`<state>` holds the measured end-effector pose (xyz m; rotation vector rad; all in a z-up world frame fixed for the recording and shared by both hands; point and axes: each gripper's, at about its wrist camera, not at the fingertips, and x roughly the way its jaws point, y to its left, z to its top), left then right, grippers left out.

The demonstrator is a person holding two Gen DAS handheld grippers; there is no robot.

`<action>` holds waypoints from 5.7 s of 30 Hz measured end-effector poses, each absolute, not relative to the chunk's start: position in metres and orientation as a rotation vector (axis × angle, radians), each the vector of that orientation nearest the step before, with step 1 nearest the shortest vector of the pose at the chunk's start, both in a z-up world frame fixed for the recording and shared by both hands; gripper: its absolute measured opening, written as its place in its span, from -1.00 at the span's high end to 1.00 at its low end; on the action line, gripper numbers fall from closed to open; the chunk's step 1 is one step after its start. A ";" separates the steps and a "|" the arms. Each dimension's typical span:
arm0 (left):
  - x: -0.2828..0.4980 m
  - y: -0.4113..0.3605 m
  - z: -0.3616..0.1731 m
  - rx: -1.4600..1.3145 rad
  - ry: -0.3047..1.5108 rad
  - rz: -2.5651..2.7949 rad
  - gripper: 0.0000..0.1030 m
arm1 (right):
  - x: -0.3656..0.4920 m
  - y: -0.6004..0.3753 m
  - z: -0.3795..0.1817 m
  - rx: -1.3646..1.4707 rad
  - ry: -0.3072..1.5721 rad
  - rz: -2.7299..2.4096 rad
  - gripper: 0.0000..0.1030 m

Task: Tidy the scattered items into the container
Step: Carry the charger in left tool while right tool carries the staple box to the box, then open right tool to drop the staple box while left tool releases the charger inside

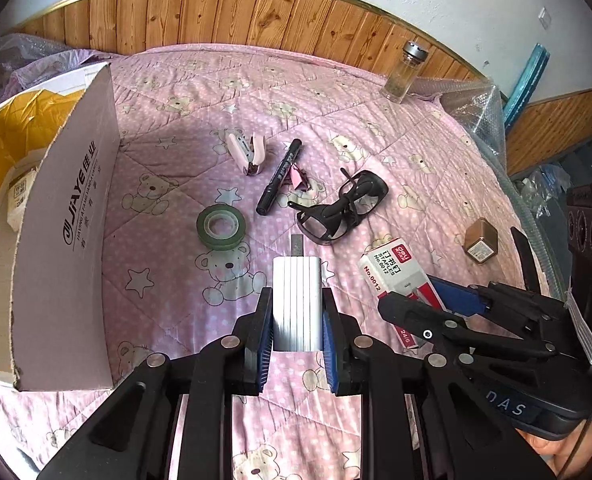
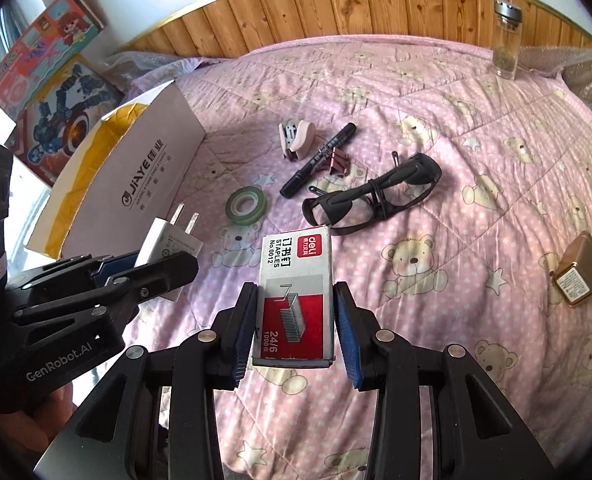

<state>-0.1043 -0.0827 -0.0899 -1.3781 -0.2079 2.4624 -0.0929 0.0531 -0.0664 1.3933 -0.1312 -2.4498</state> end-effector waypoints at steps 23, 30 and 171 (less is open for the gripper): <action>-0.053 -0.132 -0.030 -1.212 -0.306 2.556 0.56 | -0.043 0.000 -0.013 1.269 -0.011 -2.495 0.23; -0.039 -0.148 -0.018 -1.158 -0.349 2.566 0.56 | -0.031 -0.014 0.002 1.239 0.025 -2.511 0.23; -0.139 -0.409 -0.082 -1.595 -0.705 2.711 0.30 | -0.241 -0.274 -0.075 1.588 0.085 -1.991 0.06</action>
